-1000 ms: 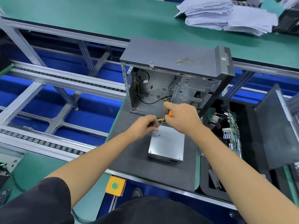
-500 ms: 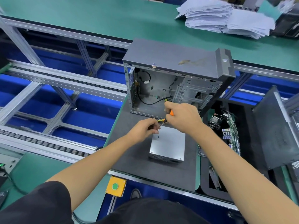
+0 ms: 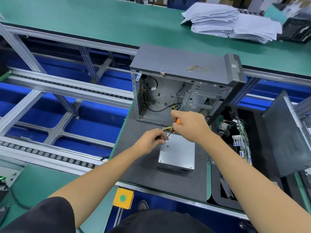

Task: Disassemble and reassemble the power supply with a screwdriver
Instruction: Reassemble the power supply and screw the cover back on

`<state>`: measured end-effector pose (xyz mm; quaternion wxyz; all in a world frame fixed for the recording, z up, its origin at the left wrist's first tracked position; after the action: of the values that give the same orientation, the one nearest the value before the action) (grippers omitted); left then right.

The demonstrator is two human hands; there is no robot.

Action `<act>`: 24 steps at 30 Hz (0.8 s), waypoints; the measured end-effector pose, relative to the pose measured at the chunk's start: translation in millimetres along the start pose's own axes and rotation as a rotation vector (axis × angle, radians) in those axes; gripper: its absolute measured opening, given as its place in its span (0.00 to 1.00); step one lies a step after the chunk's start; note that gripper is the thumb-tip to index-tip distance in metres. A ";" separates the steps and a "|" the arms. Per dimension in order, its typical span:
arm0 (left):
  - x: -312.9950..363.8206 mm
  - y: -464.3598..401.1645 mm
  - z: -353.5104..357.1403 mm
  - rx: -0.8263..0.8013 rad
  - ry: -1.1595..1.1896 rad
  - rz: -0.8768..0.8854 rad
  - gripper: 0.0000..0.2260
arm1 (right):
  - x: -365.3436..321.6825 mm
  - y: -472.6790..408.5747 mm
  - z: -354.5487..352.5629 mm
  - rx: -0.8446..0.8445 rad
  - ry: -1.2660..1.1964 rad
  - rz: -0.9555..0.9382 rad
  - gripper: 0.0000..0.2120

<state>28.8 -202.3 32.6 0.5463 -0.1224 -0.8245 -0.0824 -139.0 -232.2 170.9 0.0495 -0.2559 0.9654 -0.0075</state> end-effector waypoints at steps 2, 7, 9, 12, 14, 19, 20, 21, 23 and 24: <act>0.0 1.5 0.8 -0.002 -0.002 0.006 0.06 | -1.1 0.9 1.0 -0.012 -0.018 0.008 0.03; 0.2 7.8 4.7 -0.005 -0.005 0.005 0.07 | -2.3 4.2 3.4 -0.021 0.001 0.014 0.05; 1.5 10.5 6.7 -0.014 -0.017 0.011 0.08 | -5.2 6.2 4.2 -0.017 0.044 -0.011 0.05; 3.4 14.7 8.9 -0.017 -0.028 0.023 0.13 | -11.6 10.5 4.5 -0.033 0.073 -0.047 0.05; 2.9 19.8 11.5 -0.004 -0.021 0.027 0.16 | -15.8 15.2 4.2 -0.033 0.095 -0.085 0.04; -8.1 37.5 24.2 0.008 -0.025 0.004 0.19 | -28.8 30.5 9.5 -0.028 0.114 -0.169 0.04; -10.8 41.5 26.3 0.011 -0.055 -0.003 0.19 | -31.0 33.8 11.9 -0.022 0.101 -0.173 0.05; -13.5 45.3 27.9 0.018 -0.094 -0.001 0.20 | -33.0 36.6 14.9 -0.017 0.088 -0.178 0.06; -18.6 52.5 29.5 0.036 -0.160 0.019 0.21 | -37.2 41.3 21.9 -0.020 0.080 -0.190 0.05; -20.7 55.3 30.4 0.042 -0.185 0.029 0.21 | -39.2 42.9 25.6 -0.030 0.082 -0.197 0.05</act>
<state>25.8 -143.5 1.8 0.4715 -0.1298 -0.8711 -0.0456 -123.8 -175.2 147.3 0.0052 -0.3497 0.9368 -0.0085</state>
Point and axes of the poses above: each hand's wrist, its own y-axis away from the middle knuckle, its own z-axis out of the palm, x = y × z, the point moved 3 cm from there along -y, towards the middle knuckle, and after that the axes turned 6 degrees about y, right-handed, at the moved point
